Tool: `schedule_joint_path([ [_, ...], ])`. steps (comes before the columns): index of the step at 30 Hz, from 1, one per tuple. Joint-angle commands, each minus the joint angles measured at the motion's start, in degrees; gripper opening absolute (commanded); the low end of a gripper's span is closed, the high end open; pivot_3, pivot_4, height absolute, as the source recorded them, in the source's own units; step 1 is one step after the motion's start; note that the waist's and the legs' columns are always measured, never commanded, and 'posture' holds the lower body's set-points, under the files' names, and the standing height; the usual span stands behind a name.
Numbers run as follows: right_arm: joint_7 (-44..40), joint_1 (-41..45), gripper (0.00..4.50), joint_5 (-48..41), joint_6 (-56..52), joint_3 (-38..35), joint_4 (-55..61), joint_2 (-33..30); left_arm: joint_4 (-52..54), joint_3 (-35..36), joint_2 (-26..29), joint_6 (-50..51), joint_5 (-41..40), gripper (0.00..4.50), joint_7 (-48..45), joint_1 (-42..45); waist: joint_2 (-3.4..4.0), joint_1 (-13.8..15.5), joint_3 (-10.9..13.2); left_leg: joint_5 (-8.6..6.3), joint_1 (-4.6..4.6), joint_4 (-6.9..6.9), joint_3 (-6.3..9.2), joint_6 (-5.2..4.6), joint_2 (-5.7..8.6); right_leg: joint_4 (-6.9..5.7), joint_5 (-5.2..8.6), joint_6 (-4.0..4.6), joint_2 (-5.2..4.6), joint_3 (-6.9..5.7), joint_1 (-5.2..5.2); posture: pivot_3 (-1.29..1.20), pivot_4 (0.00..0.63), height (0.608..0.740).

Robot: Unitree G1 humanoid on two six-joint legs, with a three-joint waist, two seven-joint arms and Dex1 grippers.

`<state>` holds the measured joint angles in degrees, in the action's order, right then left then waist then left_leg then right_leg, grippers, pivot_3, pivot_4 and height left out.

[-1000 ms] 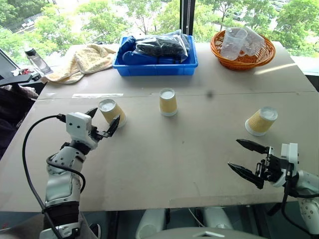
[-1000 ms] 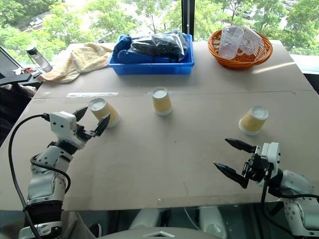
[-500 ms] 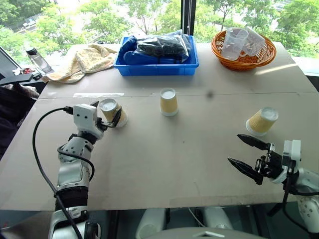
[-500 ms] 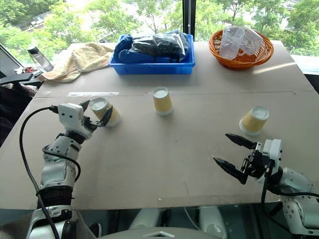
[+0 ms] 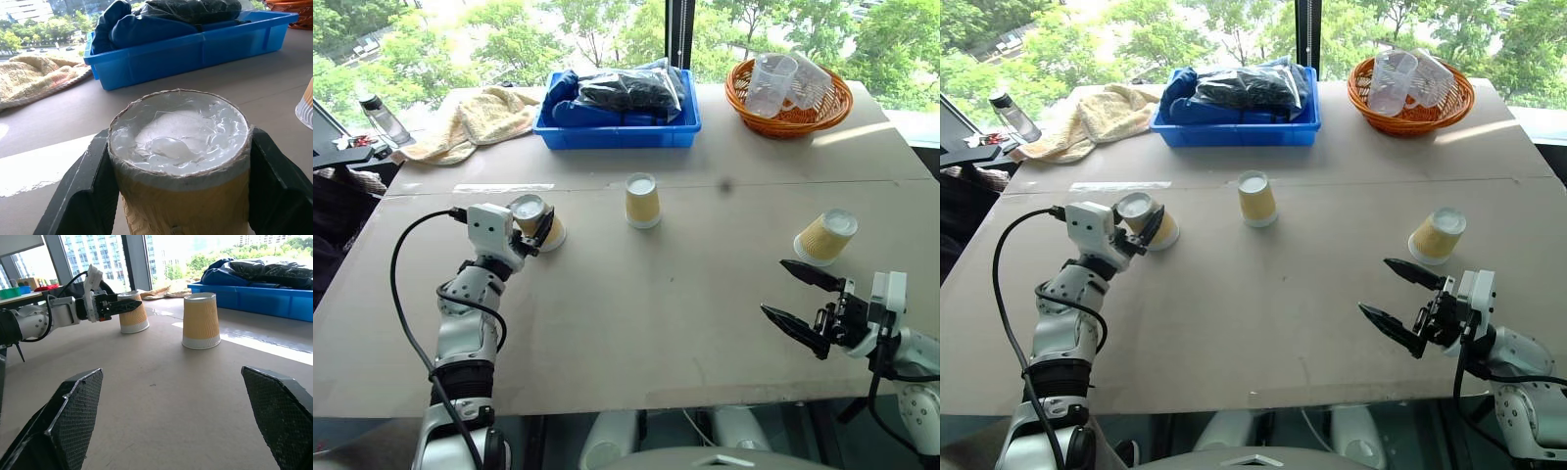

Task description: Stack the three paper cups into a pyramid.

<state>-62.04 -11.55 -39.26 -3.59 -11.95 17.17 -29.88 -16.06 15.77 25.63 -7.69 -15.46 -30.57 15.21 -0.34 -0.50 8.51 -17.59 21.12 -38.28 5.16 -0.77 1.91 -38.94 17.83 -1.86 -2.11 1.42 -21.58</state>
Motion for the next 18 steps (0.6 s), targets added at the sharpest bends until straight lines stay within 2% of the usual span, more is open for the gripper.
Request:
schedule_joint_path([
  [1, 0.4, 0.5, 4.50, -1.2, 0.0, -0.8, 2.4, 0.0, 7.5, -1.5, 0.6, 1.4, -4.8, 2.59, -6.9, -2.6, 0.00, -0.1, 0.0, 0.00, 0.00, 0.00, -0.01, 0.00, 0.00, 0.01, 0.00, 0.00, 0.00, 0.02, 0.00, 0.00, 0.150, 0.740],
  [5, 0.3, 0.6, 4.50, -1.3, -0.1, -1.4, 2.1, -0.6, 19.0, -10.1, 2.4, 7.6, -9.0, 2.59, -18.5, -7.9, 0.00, 0.0, 0.0, 0.00, 0.02, 0.00, 0.01, 0.00, 0.00, 0.02, 0.00, 0.00, -0.02, 0.00, 0.01, 0.00, 0.150, 0.740],
  [8, 0.3, 0.6, 4.50, -1.1, 0.0, -1.5, 1.8, -0.6, 24.8, -15.1, 3.4, 10.7, -10.2, 2.59, -23.3, -9.8, 0.01, 0.1, 0.0, 0.00, 0.02, 0.00, 0.01, 0.00, 0.00, 0.02, 0.00, 0.00, -0.02, 0.00, 0.02, 0.00, 0.150, 0.740],
  [12, 0.5, 0.5, 4.50, -0.8, 0.4, -1.6, 1.6, -0.4, 27.3, -19.5, 3.7, 11.2, -8.3, 2.59, -25.7, -10.0, 0.03, -0.1, 0.0, 0.00, 0.00, 0.00, 0.01, 0.00, -0.01, -0.01, 0.00, 0.00, 0.00, 0.01, 0.02, 0.00, 0.150, 0.740],
  [18, 0.5, -0.8, 4.50, -0.4, 1.2, -1.4, 2.0, 0.1, 25.1, -20.2, 5.4, 10.0, -6.9, 2.59, -28.2, -9.6, 0.03, -0.1, 0.0, 0.00, -0.01, 0.00, -0.01, -0.01, -0.01, -0.01, 0.00, 0.00, 0.01, 0.02, 0.02, 0.00, 0.150, 0.740],
])
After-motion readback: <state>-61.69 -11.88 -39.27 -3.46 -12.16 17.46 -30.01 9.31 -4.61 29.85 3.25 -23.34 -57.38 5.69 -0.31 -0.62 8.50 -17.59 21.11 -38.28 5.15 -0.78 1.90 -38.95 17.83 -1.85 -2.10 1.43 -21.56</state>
